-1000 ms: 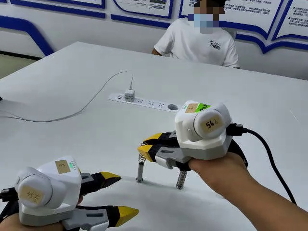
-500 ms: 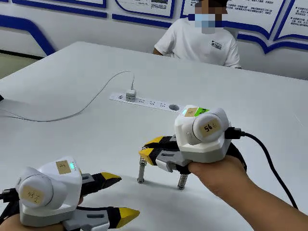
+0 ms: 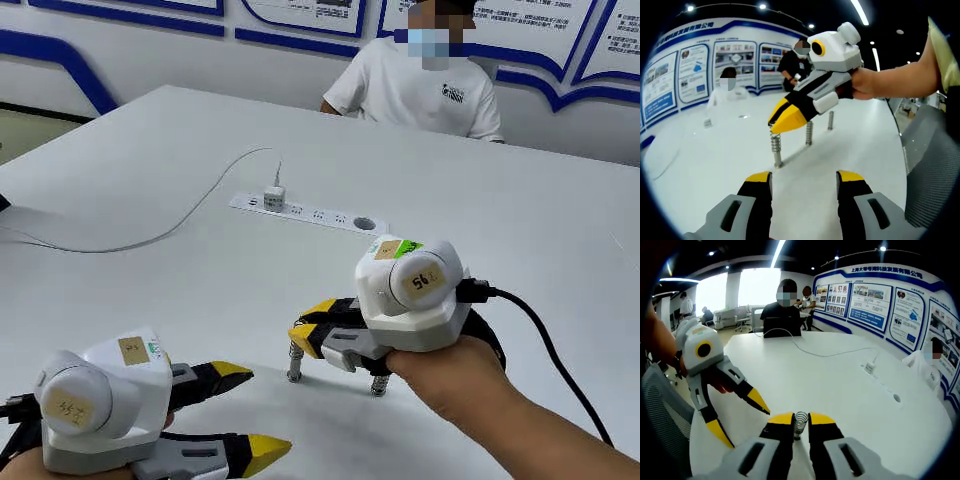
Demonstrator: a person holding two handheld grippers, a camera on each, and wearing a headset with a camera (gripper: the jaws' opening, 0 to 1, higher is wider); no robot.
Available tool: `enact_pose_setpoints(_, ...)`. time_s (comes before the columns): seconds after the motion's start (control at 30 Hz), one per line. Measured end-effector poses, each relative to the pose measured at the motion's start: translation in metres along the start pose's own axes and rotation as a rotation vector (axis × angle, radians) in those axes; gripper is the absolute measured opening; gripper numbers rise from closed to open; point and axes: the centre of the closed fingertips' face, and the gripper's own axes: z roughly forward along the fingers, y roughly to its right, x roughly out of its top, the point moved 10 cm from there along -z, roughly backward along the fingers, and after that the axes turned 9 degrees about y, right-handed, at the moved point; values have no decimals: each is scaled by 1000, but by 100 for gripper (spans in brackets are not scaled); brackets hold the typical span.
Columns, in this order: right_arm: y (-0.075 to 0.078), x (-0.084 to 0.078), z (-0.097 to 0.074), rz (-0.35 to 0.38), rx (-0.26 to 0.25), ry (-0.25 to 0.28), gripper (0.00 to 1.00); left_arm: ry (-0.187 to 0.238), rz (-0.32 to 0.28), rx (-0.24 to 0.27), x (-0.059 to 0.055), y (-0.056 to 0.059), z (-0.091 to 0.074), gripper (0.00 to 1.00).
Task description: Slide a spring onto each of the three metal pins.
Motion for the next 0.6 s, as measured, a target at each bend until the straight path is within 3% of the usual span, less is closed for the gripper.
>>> enact_pose_setpoints(0.6, -3, -18, 14, 4, 14, -66, 12, -2, -9, 8, -3, -2, 0, 52)
